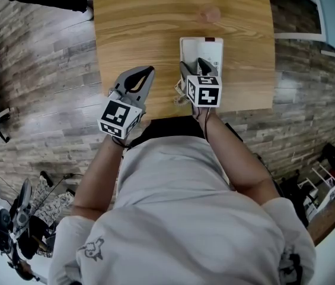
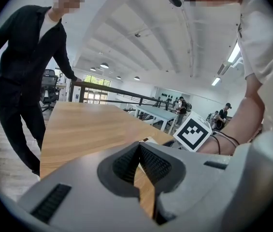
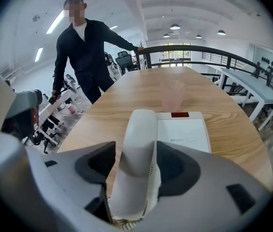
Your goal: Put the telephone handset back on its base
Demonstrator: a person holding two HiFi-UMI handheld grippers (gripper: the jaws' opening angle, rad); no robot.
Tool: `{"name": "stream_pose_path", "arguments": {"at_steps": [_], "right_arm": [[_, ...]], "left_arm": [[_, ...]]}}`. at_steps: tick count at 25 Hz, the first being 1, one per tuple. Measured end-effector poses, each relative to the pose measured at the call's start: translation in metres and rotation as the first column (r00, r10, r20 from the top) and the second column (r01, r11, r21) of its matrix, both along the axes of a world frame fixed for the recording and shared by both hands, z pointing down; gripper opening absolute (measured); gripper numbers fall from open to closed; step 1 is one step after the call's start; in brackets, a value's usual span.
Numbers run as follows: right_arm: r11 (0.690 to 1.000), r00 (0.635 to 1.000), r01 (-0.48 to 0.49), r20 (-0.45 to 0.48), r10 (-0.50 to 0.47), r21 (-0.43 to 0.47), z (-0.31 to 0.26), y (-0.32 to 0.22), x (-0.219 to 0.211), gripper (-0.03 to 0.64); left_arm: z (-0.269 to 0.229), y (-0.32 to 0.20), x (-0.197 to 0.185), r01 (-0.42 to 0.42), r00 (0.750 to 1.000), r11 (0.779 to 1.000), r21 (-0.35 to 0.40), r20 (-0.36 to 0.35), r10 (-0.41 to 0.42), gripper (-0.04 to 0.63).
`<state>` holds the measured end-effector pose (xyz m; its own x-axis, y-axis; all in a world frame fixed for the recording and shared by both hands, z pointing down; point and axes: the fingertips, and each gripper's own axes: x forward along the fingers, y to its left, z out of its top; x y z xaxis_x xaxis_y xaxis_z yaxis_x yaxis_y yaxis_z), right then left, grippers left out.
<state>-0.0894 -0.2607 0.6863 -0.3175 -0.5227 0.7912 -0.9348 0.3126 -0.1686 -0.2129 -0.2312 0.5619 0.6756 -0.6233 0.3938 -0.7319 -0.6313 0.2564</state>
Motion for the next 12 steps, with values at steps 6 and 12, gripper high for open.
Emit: {"name": "stream_pose_path", "arguments": {"at_steps": [6, 12], "right_arm": [[0.994, 0.998, 0.059, 0.005, -0.06, 0.093, -0.036, 0.002, 0.007, 0.276], [0.971, 0.994, 0.094, 0.026, -0.102, 0.22, -0.096, 0.016, 0.011, 0.261]], "left_arm": [[-0.022, 0.006, -0.009, 0.013, 1.0, 0.999, 0.051, 0.011, -0.013, 0.006], [-0.062, 0.021, -0.013, 0.021, 1.0, 0.992, 0.128, 0.016, -0.023, 0.006]]}}
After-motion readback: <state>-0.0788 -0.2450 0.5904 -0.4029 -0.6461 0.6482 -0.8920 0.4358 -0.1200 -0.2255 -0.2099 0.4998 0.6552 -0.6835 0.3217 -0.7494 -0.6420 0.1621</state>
